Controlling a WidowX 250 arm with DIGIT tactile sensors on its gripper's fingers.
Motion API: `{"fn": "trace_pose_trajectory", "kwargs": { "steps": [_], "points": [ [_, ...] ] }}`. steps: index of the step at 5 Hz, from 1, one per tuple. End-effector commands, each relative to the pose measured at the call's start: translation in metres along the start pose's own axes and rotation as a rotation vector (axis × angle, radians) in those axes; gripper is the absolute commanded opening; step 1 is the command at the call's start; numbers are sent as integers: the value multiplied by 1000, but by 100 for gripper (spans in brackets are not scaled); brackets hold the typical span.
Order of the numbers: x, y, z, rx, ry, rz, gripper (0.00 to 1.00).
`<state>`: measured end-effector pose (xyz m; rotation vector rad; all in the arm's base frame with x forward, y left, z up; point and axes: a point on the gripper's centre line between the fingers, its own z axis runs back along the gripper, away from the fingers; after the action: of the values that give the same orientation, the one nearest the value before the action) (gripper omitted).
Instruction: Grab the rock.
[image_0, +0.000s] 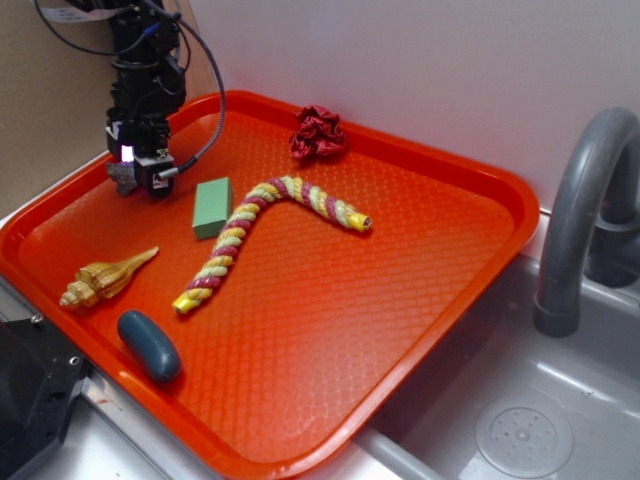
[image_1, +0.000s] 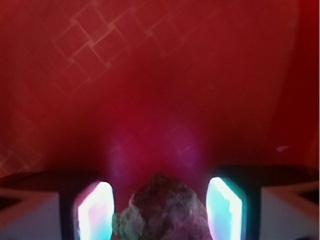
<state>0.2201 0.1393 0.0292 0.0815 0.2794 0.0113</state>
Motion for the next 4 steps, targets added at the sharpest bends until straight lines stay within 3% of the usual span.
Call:
{"fn": "trace_pose_trajectory", "kwargs": {
  "steps": [1, 4],
  "points": [
    [-2, -56, 104, 82, -293, -18, 0],
    [-32, -108, 180, 117, -436, -14, 0]
  ]
}}
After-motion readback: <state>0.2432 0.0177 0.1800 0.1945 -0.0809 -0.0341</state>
